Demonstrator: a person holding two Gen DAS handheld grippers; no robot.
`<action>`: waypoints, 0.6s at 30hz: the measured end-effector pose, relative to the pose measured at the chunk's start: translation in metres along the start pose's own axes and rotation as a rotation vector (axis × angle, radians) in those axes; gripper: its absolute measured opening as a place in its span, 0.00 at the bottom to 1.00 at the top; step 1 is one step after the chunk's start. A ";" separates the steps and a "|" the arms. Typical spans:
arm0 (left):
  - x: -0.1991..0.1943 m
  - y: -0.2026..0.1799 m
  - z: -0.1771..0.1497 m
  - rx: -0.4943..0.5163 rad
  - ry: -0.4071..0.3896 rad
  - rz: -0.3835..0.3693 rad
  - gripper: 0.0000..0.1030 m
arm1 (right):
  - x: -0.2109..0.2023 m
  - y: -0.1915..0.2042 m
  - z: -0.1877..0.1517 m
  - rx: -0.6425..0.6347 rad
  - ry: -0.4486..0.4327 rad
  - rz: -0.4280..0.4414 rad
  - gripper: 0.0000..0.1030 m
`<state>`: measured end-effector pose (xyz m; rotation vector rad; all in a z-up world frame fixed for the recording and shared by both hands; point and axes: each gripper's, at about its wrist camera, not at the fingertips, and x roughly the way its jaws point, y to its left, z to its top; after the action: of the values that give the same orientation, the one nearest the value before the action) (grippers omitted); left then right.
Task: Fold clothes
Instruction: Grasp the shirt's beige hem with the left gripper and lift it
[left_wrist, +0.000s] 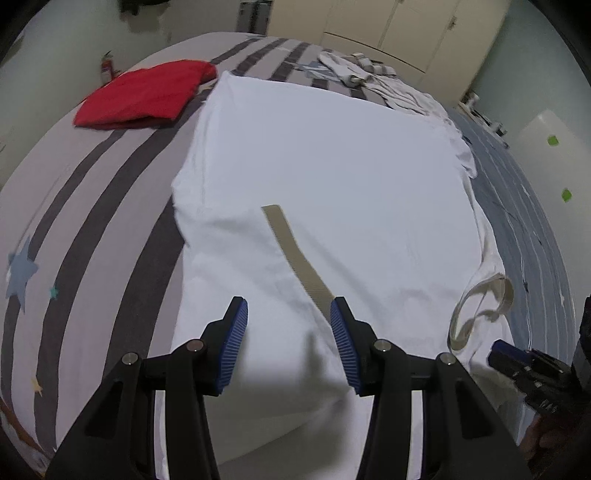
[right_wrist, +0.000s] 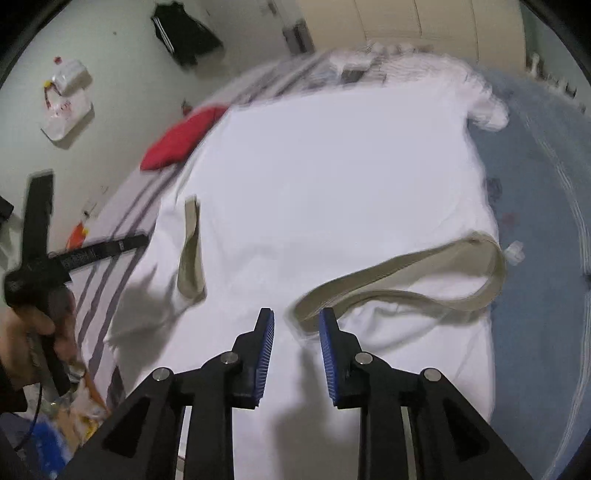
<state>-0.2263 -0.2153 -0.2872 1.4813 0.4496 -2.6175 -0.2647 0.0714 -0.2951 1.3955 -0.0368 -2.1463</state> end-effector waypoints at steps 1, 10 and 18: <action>0.001 -0.003 0.000 0.017 0.002 -0.008 0.43 | -0.003 -0.003 -0.005 0.033 -0.009 0.009 0.24; 0.034 -0.096 0.013 0.159 0.057 -0.211 0.44 | -0.039 -0.079 -0.055 0.158 -0.015 -0.180 0.39; 0.066 -0.236 0.011 0.482 0.034 -0.234 0.56 | -0.043 -0.108 -0.065 0.188 0.005 -0.208 0.39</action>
<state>-0.3236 0.0101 -0.2894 1.6901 -0.0182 -3.0436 -0.2451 0.2006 -0.3237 1.5713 -0.0975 -2.3601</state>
